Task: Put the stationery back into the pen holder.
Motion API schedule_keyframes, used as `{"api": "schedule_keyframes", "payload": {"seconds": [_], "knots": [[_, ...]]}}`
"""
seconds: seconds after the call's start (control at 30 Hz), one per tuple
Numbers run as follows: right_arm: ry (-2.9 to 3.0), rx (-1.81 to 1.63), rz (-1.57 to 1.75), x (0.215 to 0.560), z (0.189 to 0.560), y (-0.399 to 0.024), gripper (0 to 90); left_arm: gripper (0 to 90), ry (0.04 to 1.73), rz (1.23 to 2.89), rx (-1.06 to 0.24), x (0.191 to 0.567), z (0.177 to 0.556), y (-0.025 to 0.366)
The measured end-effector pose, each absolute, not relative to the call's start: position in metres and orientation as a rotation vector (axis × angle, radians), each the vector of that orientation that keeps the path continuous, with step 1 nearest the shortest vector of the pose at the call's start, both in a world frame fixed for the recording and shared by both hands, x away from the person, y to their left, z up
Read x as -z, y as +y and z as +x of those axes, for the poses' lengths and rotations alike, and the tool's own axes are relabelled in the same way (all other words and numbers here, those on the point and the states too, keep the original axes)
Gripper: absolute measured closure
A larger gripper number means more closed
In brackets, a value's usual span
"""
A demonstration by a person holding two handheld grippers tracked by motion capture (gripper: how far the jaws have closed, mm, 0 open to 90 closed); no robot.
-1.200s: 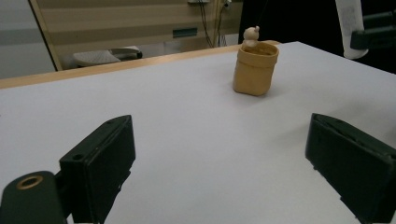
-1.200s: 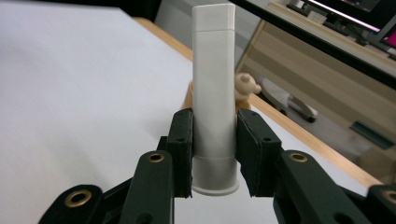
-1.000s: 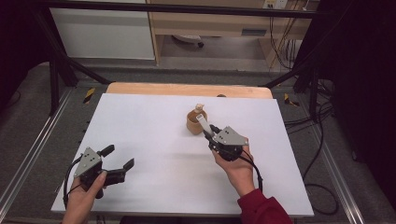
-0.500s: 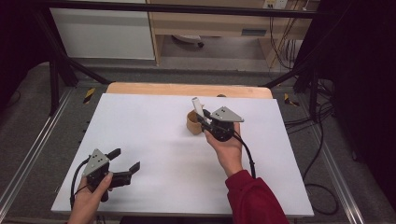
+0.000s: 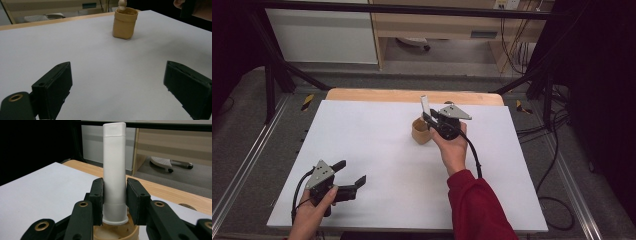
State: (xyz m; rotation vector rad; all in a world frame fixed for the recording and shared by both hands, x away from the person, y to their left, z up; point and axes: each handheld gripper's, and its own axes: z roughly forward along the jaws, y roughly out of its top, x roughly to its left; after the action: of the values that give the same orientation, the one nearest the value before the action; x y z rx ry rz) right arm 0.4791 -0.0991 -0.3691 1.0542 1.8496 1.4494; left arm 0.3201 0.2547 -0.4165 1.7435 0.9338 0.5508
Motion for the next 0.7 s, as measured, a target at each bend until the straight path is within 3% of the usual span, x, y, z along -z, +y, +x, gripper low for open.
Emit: {"api": "schedule_keyframes", "payload": {"seconds": [0.7], "knots": [[1.896, -1.364, 1.053, 0.393, 0.488, -0.082, 67.6, 8.9, 0.921, 1.750, -0.548, 0.416, 0.319, 0.254]]}}
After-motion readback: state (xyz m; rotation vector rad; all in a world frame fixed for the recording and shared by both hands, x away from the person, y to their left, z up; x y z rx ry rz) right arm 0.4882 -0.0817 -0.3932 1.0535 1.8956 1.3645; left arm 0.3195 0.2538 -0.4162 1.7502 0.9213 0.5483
